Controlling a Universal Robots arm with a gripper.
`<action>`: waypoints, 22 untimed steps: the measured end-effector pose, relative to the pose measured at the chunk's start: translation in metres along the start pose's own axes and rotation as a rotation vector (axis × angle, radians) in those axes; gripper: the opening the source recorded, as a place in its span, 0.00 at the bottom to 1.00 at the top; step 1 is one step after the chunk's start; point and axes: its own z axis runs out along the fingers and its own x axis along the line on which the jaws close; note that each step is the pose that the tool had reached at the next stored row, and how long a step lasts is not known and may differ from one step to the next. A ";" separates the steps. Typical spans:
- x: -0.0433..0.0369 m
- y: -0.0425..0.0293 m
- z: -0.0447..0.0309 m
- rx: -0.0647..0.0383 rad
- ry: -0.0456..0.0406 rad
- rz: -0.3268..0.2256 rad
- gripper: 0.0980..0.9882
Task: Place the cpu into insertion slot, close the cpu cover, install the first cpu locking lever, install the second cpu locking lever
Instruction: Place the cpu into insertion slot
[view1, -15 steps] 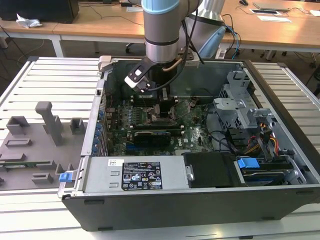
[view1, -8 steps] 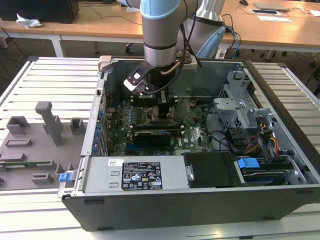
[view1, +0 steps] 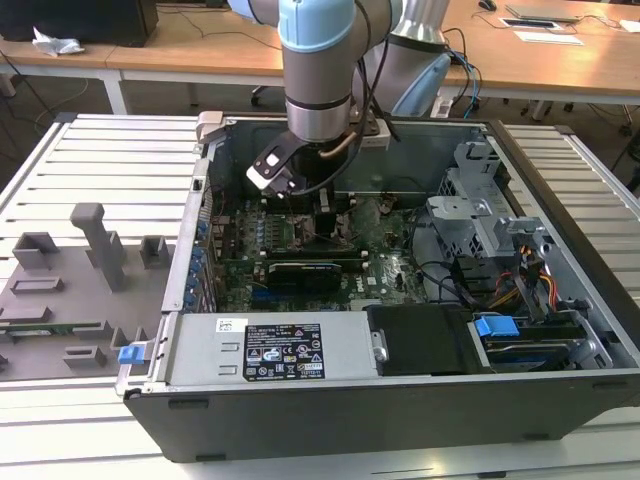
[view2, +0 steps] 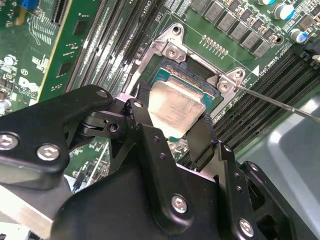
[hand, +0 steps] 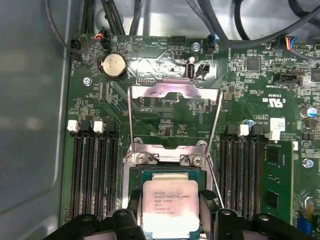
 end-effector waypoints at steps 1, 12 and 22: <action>0.0001 -0.0003 0.0010 0.000 0.0000 0.000 0.50; 0.0011 -0.0007 0.0042 0.000 -0.0028 0.031 0.50; 0.0020 -0.0007 0.0050 0.000 -0.0038 0.043 0.51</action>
